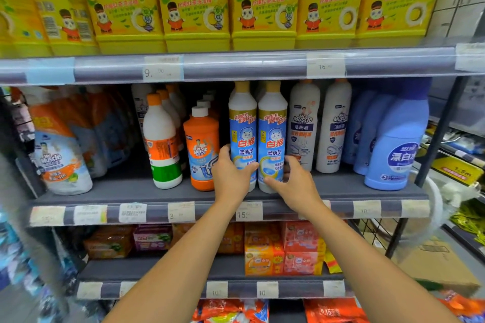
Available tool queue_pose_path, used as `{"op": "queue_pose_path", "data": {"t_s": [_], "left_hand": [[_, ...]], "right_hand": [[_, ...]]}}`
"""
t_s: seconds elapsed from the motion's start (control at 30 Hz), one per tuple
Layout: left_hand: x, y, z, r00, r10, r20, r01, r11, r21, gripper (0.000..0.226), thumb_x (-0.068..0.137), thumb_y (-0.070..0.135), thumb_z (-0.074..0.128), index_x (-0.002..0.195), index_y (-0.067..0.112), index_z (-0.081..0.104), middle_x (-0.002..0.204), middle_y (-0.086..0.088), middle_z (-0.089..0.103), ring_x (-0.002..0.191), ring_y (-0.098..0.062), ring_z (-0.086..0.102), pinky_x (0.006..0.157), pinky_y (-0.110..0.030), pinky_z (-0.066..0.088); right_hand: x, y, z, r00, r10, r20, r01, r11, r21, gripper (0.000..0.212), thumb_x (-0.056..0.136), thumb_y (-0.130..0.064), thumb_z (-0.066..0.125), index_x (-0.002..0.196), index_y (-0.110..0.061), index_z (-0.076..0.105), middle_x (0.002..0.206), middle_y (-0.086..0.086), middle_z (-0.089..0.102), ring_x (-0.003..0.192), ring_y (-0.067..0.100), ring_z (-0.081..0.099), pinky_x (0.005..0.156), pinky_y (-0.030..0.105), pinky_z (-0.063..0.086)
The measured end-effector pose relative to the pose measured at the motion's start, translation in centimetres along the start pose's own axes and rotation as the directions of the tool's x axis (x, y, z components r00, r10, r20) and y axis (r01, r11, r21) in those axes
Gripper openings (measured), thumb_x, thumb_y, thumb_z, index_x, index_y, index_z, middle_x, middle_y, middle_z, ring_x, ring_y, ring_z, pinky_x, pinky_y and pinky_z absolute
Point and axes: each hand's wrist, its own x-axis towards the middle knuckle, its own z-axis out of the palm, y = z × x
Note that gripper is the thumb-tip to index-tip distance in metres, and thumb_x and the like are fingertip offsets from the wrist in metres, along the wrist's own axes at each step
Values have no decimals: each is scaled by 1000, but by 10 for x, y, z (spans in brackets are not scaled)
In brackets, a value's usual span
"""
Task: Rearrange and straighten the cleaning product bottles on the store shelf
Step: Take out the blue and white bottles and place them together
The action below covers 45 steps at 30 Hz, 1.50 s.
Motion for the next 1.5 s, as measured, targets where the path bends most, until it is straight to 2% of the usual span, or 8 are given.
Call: {"op": "queue_pose_path", "data": {"t_s": [0.13, 0.27, 0.37, 0.5, 0.87, 1.0, 1.33, 1.5], "left_hand": [[1, -4, -1, 999, -14, 49, 14, 1000, -6, 56, 77, 15, 77, 125, 16, 48, 118, -3, 65, 103, -14, 64, 79, -23, 51], [-3, -10, -3, 996, -37, 86, 27, 993, 115, 58, 75, 18, 80, 122, 15, 47, 115, -1, 63, 98, -12, 61, 72, -18, 46], [-12, -14, 0, 998, -45, 44, 37, 983, 179, 64, 64, 19, 87, 115, 14, 48, 108, -1, 63, 90, -10, 58, 70, -20, 46], [-15, -19, 1, 999, -36, 18, 32, 977, 210, 58, 70, 18, 83, 117, 11, 51, 113, -7, 67, 100, -20, 65, 74, -23, 47], [-11, -21, 0, 999, -34, 3, 33, 968, 251, 53, 75, 16, 80, 118, 11, 50, 115, -8, 66, 103, -22, 64, 74, -23, 47], [-13, -22, 1, 1000, -18, -9, 20, 964, 265, 52, 75, 17, 79, 117, 10, 50, 115, -9, 66, 103, -23, 64, 75, -26, 49], [-20, -16, 4, 1000, -21, -23, 27, 953, 302, 52, 77, 18, 78, 119, 11, 49, 115, -9, 66, 101, -22, 65, 77, -31, 54], [-28, -9, 2, 998, -6, -55, 24, 938, 347, 46, 78, 22, 77, 116, 9, 55, 114, -9, 68, 102, -25, 65, 82, -37, 54]], "right_hand": [[-1, 0, 0, 1000, 13, 9, -13, 1000, 8, 64, 76, -29, 80, 130, -19, 47, 120, -3, 64, 89, 0, 58, 62, 7, 44], [-2, -1, 5, 999, 10, -50, -11, 1000, -12, 65, 75, -31, 80, 129, -17, 47, 119, 0, 64, 93, 4, 59, 65, 7, 44], [-4, 0, 9, 993, -10, -116, 3, 998, -58, 66, 74, -33, 81, 128, -15, 47, 118, 3, 63, 100, 10, 60, 74, 20, 50], [-3, 1, 10, 992, -15, -127, 5, 996, -84, 67, 74, -35, 81, 127, -15, 46, 118, 3, 63, 104, 14, 61, 80, 31, 55], [-4, -4, 22, 989, -31, -144, 19, 996, -83, 68, 72, -38, 81, 126, -16, 46, 115, 3, 63, 100, 11, 62, 73, 25, 53], [-5, -4, 22, 991, -56, -125, 48, 997, -66, 65, 73, -37, 81, 125, -15, 49, 115, 2, 65, 94, 6, 60, 70, 20, 51], [-6, -8, 16, 998, -48, -51, 45, 997, -57, 62, 74, -38, 79, 123, -15, 49, 116, 5, 63, 101, 15, 62, 79, 39, 57], [-12, -4, -3, 996, -69, 57, 74, 993, -89, 61, 80, -29, 75, 132, -14, 47, 122, 9, 61, 110, 21, 59, 85, 31, 50]]}}
